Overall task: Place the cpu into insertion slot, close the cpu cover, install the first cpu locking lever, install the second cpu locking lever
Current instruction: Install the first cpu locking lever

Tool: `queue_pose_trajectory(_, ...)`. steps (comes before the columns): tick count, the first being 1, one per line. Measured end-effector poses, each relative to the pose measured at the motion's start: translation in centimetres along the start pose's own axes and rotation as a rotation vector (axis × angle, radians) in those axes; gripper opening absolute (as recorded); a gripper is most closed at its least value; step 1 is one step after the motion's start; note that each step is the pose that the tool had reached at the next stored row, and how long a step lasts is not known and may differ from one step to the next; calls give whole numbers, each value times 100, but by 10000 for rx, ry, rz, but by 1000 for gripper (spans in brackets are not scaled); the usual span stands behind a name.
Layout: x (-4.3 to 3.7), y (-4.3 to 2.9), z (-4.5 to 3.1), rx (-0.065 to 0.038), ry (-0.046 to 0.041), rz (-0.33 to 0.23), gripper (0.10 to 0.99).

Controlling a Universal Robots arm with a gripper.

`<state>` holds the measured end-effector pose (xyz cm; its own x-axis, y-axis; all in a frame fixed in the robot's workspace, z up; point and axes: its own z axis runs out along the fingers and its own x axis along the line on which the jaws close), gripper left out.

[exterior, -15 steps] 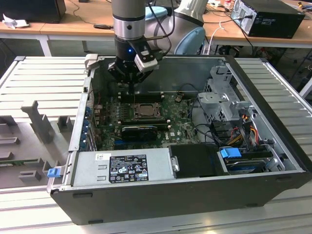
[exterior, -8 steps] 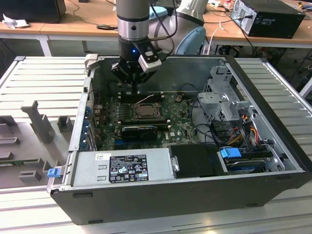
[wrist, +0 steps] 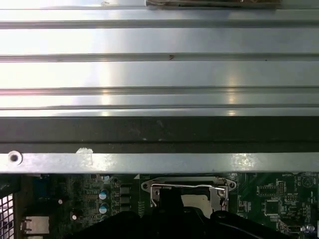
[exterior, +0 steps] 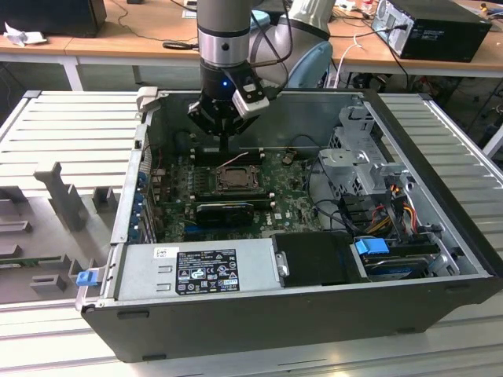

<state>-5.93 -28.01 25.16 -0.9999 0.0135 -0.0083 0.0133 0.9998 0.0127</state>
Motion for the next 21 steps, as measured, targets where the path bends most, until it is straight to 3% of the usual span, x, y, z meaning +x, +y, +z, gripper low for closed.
queue_pose_trajectory(2, -1, -1, 2, -296, 13, 2, 106)
queue_pose_trajectory(3, -2, -7, 4, -541, 18, 3, 106)
queue_pose_trajectory(5, -1, -17, 6, -918, 23, 7, 106)
queue_pose_trajectory(6, -2, -51, 16, -1053, 24, 9, 106)
queue_pose_trajectory(9, -7, -171, 81, -1061, 21, 5, 106)
queue_pose_trajectory(10, -19, -177, 106, -1056, 26, -9, 106)
queue_pose_trajectory(21, -270, -127, 220, -1030, 56, -473, 106)
